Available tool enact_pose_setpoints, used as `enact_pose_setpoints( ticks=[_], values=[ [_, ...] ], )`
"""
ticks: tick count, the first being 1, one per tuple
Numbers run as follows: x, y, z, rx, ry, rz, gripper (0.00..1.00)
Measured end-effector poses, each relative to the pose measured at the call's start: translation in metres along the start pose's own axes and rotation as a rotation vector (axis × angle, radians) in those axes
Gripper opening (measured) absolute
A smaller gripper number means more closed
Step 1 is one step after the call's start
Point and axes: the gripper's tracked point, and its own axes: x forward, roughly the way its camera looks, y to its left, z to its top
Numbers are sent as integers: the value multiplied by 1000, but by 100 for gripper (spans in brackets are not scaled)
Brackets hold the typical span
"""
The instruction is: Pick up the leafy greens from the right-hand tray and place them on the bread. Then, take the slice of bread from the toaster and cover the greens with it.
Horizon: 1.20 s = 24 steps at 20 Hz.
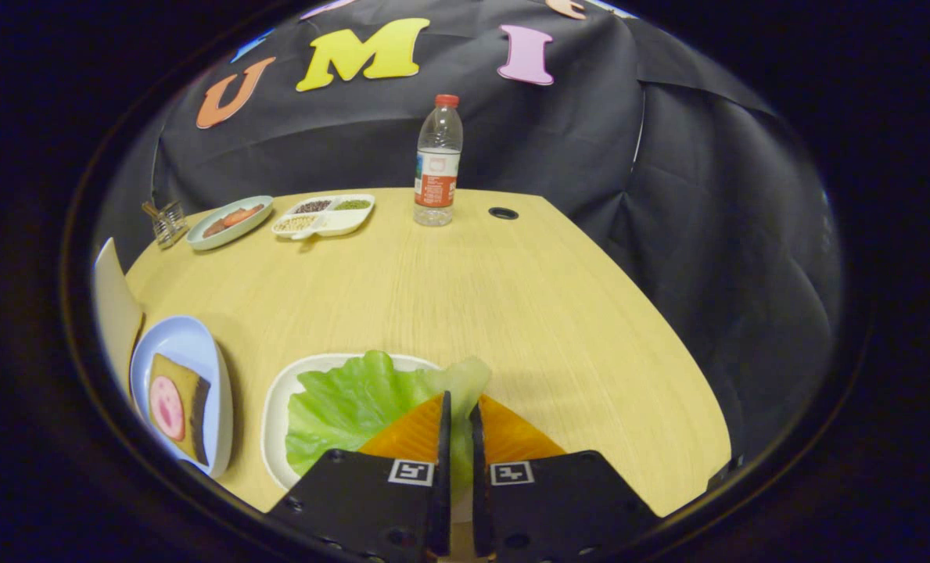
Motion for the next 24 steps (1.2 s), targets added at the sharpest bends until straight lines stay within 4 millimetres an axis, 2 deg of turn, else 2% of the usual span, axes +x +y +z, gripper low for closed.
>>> enact_pose_setpoints(
  ticks=[1, 2, 4, 7, 9, 11, 13, 16, 18, 21, 24],
  values=[
    [-7, 2, 0, 17, 1, 15, 11],
    [-9, -2, 1, 38, -4, 14, 2],
    [-23, -4, 9, 59, -39, 10, 1],
    [-56, 0, 33, 66, -120, 16, 0],
    [-70, 4, 48, 34, -157, 0, 0],
    [-67, 0, 45, -6, -139, -44, 0],
    [-52, -7, 37, -65, -106, -90, 0],
    [-27, -20, 13, -88, -30, -133, 0],
    [-20, -21, 5, -85, -11, -135, 0],
    [-30, -17, 11, -84, -38, -119, 0],
    [-62, 2, 35, -75, -127, -70, 0]
  ],
)
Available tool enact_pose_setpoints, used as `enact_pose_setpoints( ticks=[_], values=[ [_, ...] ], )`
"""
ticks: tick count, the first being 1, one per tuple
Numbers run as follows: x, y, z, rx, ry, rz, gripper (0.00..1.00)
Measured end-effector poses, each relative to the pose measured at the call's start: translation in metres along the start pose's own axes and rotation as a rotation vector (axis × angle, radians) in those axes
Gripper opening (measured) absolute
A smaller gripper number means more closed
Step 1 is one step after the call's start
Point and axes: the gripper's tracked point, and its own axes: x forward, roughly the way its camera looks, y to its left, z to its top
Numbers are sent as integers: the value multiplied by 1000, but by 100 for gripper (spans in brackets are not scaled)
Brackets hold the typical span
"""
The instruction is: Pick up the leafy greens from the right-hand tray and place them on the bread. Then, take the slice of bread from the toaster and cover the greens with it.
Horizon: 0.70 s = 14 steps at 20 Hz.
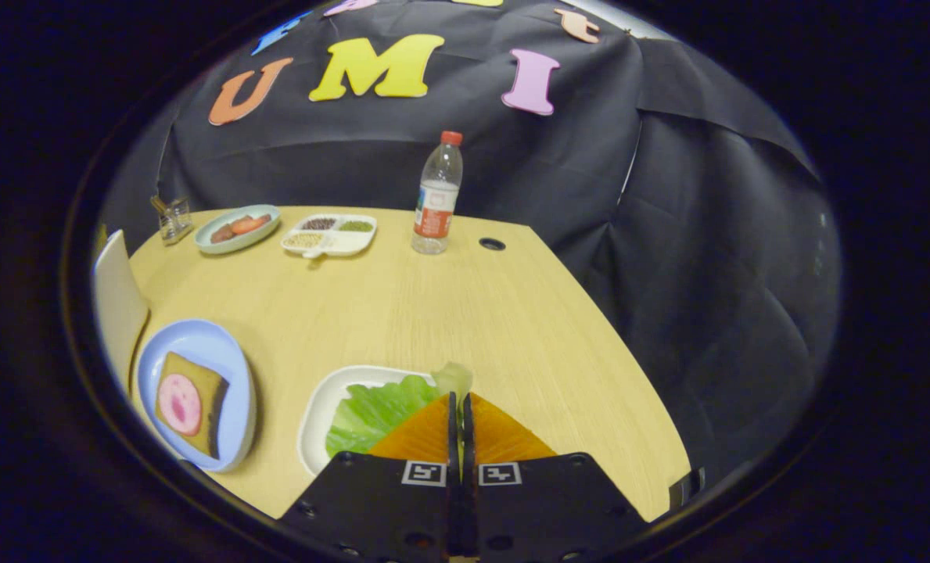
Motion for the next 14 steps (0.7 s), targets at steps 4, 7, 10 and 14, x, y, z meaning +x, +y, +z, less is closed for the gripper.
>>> enact_pose_setpoints(
  ticks=[4, 7, 10, 14],
  values=[
    [-49, 40, 35, -3, -105, 76, 0],
    [-87, 83, 55, -41, -183, 145, 0],
    [-114, 123, 64, -126, -257, 183, 0],
    [-94, 138, 35, -183, -191, 168, 0]
  ],
)
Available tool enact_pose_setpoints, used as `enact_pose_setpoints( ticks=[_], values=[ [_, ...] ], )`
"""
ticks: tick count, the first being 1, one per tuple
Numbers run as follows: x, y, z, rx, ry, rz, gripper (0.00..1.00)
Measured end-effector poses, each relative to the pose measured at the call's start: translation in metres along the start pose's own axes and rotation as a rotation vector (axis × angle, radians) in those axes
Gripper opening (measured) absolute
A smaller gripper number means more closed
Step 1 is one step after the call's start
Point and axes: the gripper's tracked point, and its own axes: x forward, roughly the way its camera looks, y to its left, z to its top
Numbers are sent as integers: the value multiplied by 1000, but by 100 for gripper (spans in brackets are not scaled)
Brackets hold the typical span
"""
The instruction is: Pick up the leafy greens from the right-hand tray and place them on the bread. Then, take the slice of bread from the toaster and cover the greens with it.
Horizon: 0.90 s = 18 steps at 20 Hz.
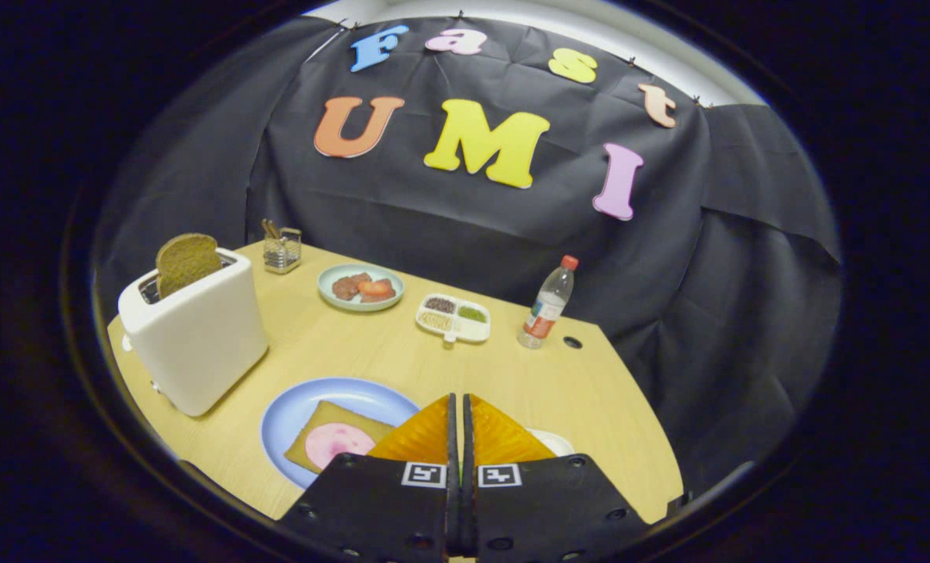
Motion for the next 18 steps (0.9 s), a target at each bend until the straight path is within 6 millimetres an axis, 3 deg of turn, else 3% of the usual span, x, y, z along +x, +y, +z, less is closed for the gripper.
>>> enact_pose_setpoints(
  ticks=[5, 11, 14, 18],
  values=[
    [9, -7, -42, 21, 89, -6, 1],
    [2, -33, -108, 147, 204, -47, 81],
    [2, -32, -135, 256, 263, -55, 84],
    [9, -12, -166, 409, 368, -26, 83]
  ],
)
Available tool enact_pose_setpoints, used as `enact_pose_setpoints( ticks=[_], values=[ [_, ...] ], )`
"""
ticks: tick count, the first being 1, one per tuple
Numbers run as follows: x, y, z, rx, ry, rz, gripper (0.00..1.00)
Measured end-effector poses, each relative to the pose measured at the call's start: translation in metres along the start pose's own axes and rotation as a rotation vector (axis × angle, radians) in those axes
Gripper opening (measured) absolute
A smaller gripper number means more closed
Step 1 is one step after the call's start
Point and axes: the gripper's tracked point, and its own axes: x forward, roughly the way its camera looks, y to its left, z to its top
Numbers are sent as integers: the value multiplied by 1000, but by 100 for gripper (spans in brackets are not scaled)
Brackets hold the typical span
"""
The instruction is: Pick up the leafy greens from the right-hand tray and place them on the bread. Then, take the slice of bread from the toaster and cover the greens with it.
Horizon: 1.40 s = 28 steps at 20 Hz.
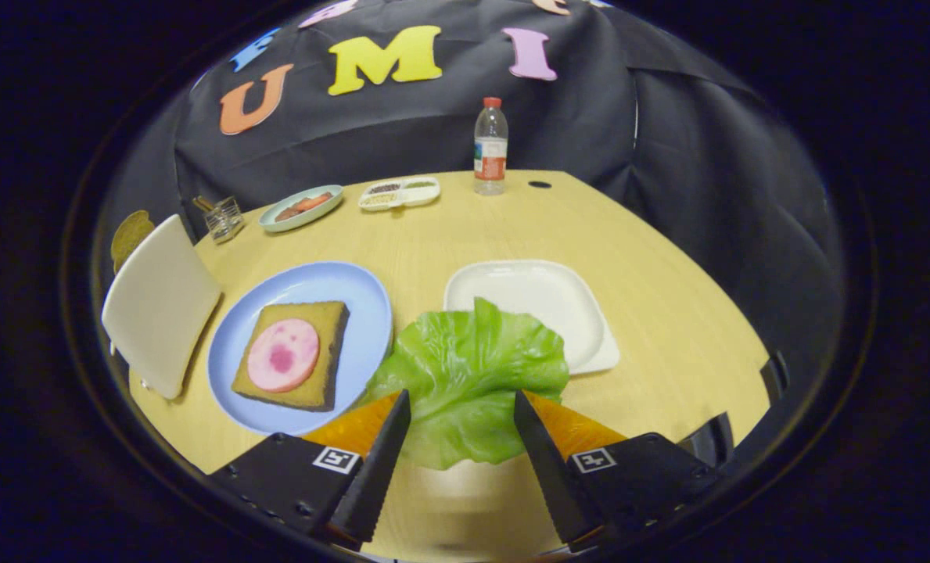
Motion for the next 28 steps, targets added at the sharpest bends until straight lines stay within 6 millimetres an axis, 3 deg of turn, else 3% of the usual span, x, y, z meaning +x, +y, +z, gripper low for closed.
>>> enact_pose_setpoints(
  ticks=[1, 3, 7, 10, 12, 15, 17, 19, 24, 28],
  values=[
    [-5, -1, 12, -4, -44, -10, 84],
    [1, 6, 4, -49, -40, -20, 84],
    [4, 23, 5, -1, -24, 75, 38],
    [0, 26, 2, 32, -7, 98, 4],
    [-16, 24, 7, 19, -42, 95, 1],
    [-55, 29, 34, 38, -127, 132, 1],
    [-80, 48, 54, 44, -180, 187, 1],
    [-88, 68, 68, 21, -207, 225, 0],
    [-68, 133, 60, -27, -156, 297, 1],
    [-41, 168, 49, -44, -113, 301, 1]
  ],
)
